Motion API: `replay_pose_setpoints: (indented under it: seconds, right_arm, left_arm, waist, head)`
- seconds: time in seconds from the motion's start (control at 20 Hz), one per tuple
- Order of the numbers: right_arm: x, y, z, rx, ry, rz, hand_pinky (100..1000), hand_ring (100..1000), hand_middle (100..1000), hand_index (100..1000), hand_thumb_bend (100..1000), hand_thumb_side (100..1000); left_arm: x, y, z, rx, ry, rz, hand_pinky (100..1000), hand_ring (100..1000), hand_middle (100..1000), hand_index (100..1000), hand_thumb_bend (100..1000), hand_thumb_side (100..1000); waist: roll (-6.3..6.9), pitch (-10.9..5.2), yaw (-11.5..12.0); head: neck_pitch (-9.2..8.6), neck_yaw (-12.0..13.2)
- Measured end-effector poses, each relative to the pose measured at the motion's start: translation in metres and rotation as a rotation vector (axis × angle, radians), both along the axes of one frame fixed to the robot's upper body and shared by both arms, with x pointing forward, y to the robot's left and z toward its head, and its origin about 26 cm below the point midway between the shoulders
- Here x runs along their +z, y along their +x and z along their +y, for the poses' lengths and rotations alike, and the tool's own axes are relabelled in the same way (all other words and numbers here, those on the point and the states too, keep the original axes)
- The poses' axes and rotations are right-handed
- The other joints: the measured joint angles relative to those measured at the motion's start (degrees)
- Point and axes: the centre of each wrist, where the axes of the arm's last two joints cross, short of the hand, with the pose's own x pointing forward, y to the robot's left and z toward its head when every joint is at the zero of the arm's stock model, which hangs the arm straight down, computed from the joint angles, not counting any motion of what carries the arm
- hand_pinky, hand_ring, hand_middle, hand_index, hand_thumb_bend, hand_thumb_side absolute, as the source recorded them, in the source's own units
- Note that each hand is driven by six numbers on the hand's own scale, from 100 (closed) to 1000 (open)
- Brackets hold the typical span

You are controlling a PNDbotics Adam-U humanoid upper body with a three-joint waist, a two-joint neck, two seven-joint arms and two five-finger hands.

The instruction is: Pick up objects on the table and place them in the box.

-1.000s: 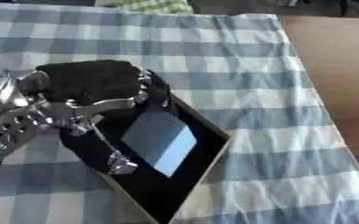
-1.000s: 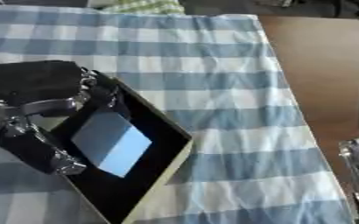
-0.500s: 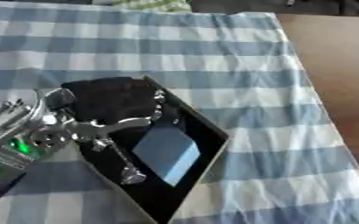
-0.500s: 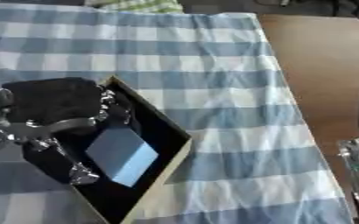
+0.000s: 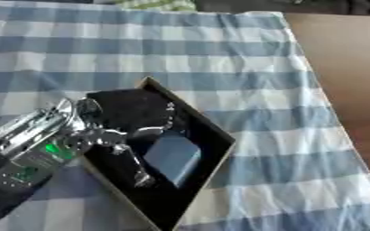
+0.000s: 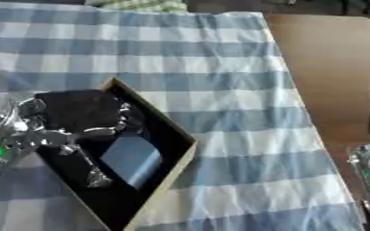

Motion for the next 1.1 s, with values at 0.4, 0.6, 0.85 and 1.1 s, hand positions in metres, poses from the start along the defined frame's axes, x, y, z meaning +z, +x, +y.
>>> replay_pose_setpoints:
  seconds: [0.4,0.6,0.85,1.1]
  right_arm:
    - [0.0,0.0,0.0,-0.001,0.003,0.001,767,811,709,866,100,895]
    - [-0.002,-0.001,-0.001,-0.004,0.006,0.005,767,811,709,866,100,894]
    - [-0.002,-0.001,-0.001,-0.005,0.006,0.006,767,811,710,866,100,891]
    - [-0.002,-0.001,-0.002,-0.009,0.008,0.005,767,811,710,866,100,889]
  left_arm:
    - [-0.005,0.009,0.001,-0.031,0.137,0.016,803,857,850,914,734,490]
    - [0.0,0.008,0.002,-0.034,0.143,0.0,804,862,861,922,757,507]
    - [0.011,0.0,0.004,-0.042,0.093,-0.042,801,858,846,905,773,530]
    - [0.036,-0.017,0.013,-0.056,-0.001,-0.12,753,820,812,879,671,547]
  waist:
    - [0.01,0.0,-0.07]
    - [0.01,0.0,-0.03]
    - [0.01,-0.01,0.32]
    - [0.04,-0.1,0.69]
  head:
    - [0.0,0.0]
    - [0.0,-0.03]
    - [-0.01,-0.22]
    - [-0.02,-0.46]
